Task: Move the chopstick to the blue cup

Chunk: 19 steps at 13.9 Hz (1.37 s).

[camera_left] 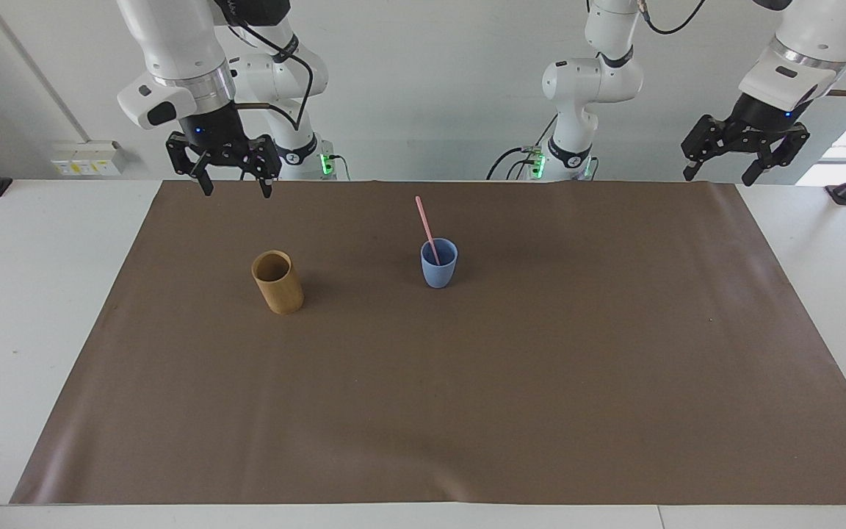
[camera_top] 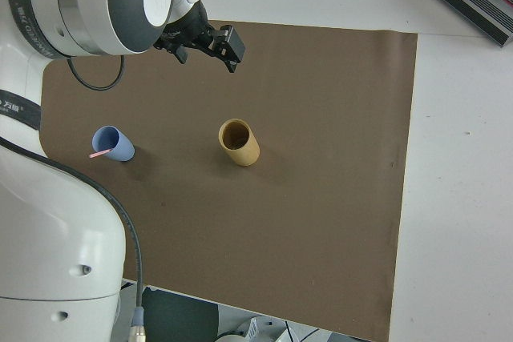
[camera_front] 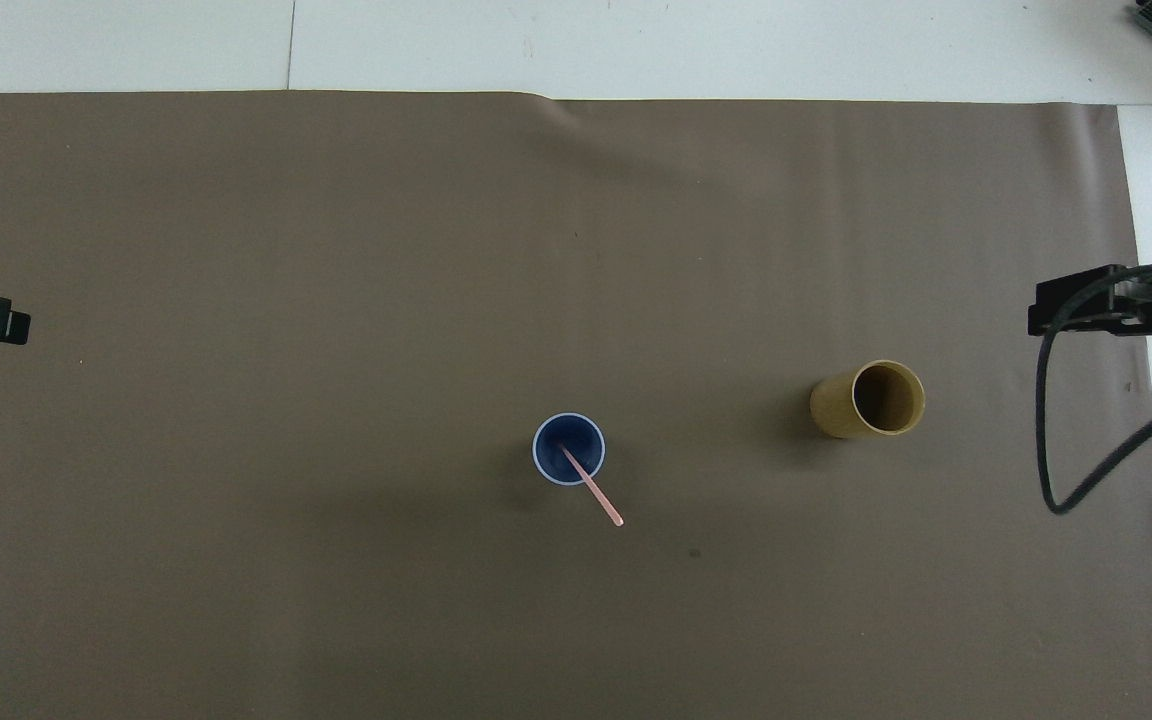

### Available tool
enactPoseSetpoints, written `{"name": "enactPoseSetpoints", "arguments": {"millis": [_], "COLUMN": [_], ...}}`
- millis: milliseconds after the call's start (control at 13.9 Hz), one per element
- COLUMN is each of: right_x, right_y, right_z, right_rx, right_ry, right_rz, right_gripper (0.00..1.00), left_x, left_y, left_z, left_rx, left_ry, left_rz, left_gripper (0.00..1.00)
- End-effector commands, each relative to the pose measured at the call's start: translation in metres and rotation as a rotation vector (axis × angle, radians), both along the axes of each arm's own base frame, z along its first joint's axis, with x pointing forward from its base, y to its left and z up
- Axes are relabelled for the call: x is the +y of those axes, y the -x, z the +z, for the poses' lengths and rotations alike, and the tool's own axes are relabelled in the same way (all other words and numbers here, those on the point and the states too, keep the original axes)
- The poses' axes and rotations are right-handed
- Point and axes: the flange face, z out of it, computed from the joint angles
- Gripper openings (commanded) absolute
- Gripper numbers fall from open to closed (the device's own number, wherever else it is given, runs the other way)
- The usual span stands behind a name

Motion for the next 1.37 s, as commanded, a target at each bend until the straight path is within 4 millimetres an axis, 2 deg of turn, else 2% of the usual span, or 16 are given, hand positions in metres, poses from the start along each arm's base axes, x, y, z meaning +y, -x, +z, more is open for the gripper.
{"name": "enactPoseSetpoints", "arguments": {"millis": [0,288,361,577,1298], "right_x": [-0.024,-0.055,-0.057,-0.058,-0.050], "right_y": [0.008,0.024,0.023,0.015,0.019], "right_z": [0.015,0.027,0.015,-0.013,-0.016], "right_rx": [0.012,-0.001,0.025,0.051,0.066], "right_ry": [-0.002,-0.027,-0.021,-0.009,-0.027], "right_rz": [-0.054,-0.096,-0.093,-0.023,-0.015], "right_gripper": [1.00,1.00,1.00,1.00,1.00], "left_x": [0.000,-0.007,-0.008,-0.008,-0.007], "left_y": [0.010,0.027,0.027,0.025,0.024], "left_z": [0.003,-0.010,-0.010,-0.009,-0.008], "left_rx": [0.015,0.025,0.021,0.014,0.006], "left_ry": [0.001,-0.001,-0.001,-0.002,-0.003], "left_rz": [0.004,-0.010,-0.012,-0.010,-0.003], "left_gripper": [1.00,1.00,1.00,1.00,1.00]}}
